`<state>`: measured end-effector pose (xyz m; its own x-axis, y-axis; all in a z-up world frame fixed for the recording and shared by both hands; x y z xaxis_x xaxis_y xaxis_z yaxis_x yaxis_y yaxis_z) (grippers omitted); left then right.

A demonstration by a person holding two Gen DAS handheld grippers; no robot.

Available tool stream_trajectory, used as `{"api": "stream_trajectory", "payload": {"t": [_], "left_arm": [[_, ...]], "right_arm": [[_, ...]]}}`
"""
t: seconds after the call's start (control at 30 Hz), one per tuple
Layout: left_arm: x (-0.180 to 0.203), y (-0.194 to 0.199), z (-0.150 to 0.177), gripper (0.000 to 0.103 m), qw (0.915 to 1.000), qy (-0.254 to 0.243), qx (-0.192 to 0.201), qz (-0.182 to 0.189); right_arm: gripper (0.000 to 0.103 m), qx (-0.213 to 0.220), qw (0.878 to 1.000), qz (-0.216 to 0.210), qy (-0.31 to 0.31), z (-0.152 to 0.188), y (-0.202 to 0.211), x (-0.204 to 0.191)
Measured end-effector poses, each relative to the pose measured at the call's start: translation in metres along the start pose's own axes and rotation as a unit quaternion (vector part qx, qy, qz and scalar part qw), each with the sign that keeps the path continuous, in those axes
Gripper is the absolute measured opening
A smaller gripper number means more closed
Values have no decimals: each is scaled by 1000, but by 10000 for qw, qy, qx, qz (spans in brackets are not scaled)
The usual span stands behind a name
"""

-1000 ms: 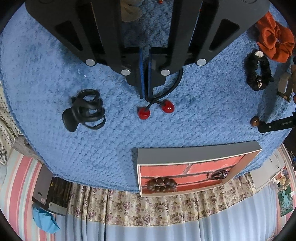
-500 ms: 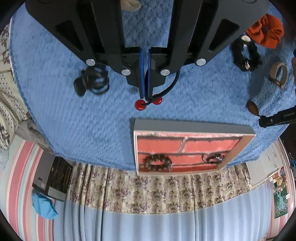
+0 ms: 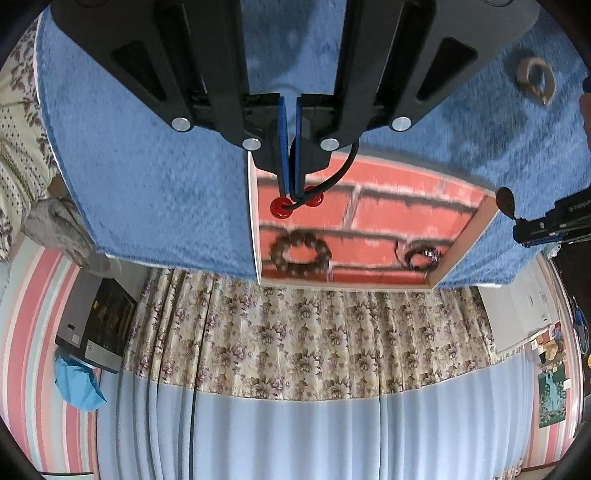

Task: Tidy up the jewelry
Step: 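Carry the pendant and hair tie over the tray with both tools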

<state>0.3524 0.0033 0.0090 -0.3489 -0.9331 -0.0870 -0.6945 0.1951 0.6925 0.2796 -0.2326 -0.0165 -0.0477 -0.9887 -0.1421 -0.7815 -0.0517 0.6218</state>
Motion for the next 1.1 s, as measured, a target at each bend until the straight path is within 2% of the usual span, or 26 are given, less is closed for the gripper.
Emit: {"api": "stream_trajectory", "payload": {"t": [0.17, 0.4, 0.5, 0.6, 0.8, 0.97, 1.1], "left_arm": [[-7, -44, -13, 26, 9997, -39, -189, -153], [-18, -103, -10, 26, 9985, 34, -503, -195], [-16, -116, -13, 26, 9979, -86, -547, -335], [-21, -127, -13, 26, 9974, 1, -668, -278], [-34, -151, 0, 26, 9950, 101, -928, -360], [-42, -155, 2, 27, 9948, 162, -918, -420], [-40, -155, 2, 29, 9942, 14, -903, -581]], "right_arm": [[4, 66, 9999, 119, -48, -24, -40, -3], [4, -155, 9993, 82, -325, -30, -102, 6], [4, -345, 9984, 96, -440, -28, -123, 10], [4, -502, 9975, 100, -494, -24, -136, 12], [4, -594, 9968, 311, -436, -19, -155, 14], [4, -718, 9960, 379, -364, -16, -168, 13], [5, -751, 9958, 478, -232, -11, -174, 12]]}}
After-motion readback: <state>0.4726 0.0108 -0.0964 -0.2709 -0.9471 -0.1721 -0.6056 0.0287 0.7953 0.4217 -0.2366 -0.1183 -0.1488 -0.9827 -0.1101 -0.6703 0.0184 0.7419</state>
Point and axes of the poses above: each gripper's, at about its wrist camera, not at the fingertips, and y roughly against the way its jaws point, x to its right, z to its underside, the point moved 5 cm from there along -y, roughly the way its jaws point, and after that the axes turned 12 degrees about -y, right-handed, at the moved point
